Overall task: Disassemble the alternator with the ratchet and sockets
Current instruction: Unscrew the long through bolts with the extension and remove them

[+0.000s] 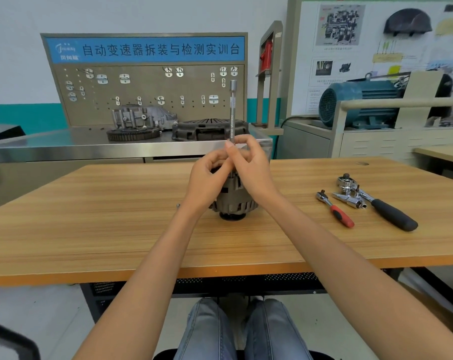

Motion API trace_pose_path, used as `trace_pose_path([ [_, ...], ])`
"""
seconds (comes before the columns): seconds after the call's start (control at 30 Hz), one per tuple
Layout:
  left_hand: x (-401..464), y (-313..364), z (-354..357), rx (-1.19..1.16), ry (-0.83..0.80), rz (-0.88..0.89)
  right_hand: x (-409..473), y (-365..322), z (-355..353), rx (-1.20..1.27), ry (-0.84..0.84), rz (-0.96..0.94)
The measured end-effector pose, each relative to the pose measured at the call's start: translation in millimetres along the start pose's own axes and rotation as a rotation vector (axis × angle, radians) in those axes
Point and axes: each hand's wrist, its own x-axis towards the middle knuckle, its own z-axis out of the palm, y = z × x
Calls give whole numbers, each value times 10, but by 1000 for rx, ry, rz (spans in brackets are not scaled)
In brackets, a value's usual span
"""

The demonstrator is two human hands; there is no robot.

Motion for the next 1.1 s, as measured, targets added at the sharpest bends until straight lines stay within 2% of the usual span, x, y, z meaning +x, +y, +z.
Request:
trace_pose_path([
  [0.2, -8, 16, -2, -5, 8, -6, -9, -15, 1, 47, 16, -41],
  [0.77, -24, 56, 14, -17, 6, 15, 16, 21, 5, -56, 22, -48],
  [1.1, -25, 6, 30, -2, 34, -25, -13, 14, 9, 49, 17, -4],
])
